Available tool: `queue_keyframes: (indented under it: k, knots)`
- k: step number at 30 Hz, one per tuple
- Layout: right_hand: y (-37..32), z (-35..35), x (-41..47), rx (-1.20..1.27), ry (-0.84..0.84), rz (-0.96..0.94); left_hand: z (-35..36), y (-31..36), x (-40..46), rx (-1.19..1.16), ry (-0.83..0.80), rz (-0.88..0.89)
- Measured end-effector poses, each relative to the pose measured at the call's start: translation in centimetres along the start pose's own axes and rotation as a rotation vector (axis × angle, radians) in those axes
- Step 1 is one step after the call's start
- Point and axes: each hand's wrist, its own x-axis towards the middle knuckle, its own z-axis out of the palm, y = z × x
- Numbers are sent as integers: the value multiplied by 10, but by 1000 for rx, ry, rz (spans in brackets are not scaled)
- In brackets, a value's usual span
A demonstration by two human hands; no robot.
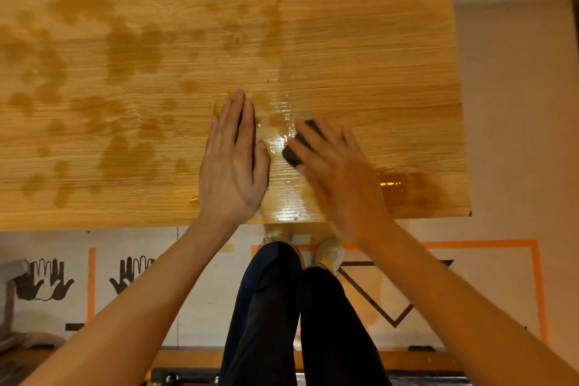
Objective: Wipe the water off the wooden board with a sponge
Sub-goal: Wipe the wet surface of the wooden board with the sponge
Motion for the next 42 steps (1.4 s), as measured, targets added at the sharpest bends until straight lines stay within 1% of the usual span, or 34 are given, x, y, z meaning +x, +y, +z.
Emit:
queue_keyframes:
  k: [2, 6, 8, 9, 10, 11, 12, 14, 16, 17, 19, 21, 22, 24, 25, 26, 28, 30, 32, 35, 39, 41, 42]
  knots:
    - [26, -10, 15, -35, 5, 64, 0, 0, -1, -3, -3, 2]
    - [85, -46, -7, -2, 94, 362, 0, 0, -3, 4, 0, -6]
    - [87, -51, -17, 12, 168, 524, 1, 0, -2, 4, 4, -6]
    - [78, -46, -16, -27, 216, 577, 1, 0, -1, 9, 8, -4]
    - [61, -38, -12, -91, 235, 586, 0, 1, -1, 16, 9, -5]
    - [41, -24, -9, -156, 219, 548, 0, 1, -1, 22, 7, -10]
    - [20, -9, -4, -189, 181, 471, -1, 2, 0, 24, 1, -17]
    - [-15, 15, -1, -136, 127, 315, -1, 2, 0, 28, -9, -19]
    - [-18, 20, -5, -30, 121, 174, -1, 2, 0, 32, -9, -15]
    - [-7, 13, -10, -7, 117, 142, -1, 2, -1, 31, -8, -15]
    - [26, -9, -28, -42, 111, 174, -1, 1, 0, 31, -5, -18]
    - [65, -33, -52, -61, 187, 328, -1, 1, 0, 23, -5, -18]
    - [77, -44, -60, -26, 216, 419, -1, 1, 0, 21, -3, -20]
    - [81, -48, -61, 4, 280, 565, -1, 2, 0, 26, 3, -23]
    - [72, -44, -55, -28, 301, 630, -1, 1, -1, 26, 1, -21]
    - [57, -34, -48, -92, 303, 655, -1, 1, -1, 25, -1, -22]
    - [18, -8, -31, -214, 237, 532, -1, 1, 0, 26, -3, -24]
    - [-13, 16, -14, -125, 196, 429, -1, 1, 0, 29, 1, -16]
    - [-31, 26, -1, -48, 211, 413, 0, 1, 0, 32, 7, -12]
    - [-46, 29, -26, -6, 206, 385, 1, 1, -3, 29, 19, 0]
    - [-64, 31, -78, -107, 141, 266, 2, 0, 0, 22, 30, 7]
    - [-50, 28, -64, -199, 81, 219, 2, 0, 1, 28, 28, 1]
    - [-39, 25, -48, -221, 76, 230, 3, -1, 1, 25, 28, 7]
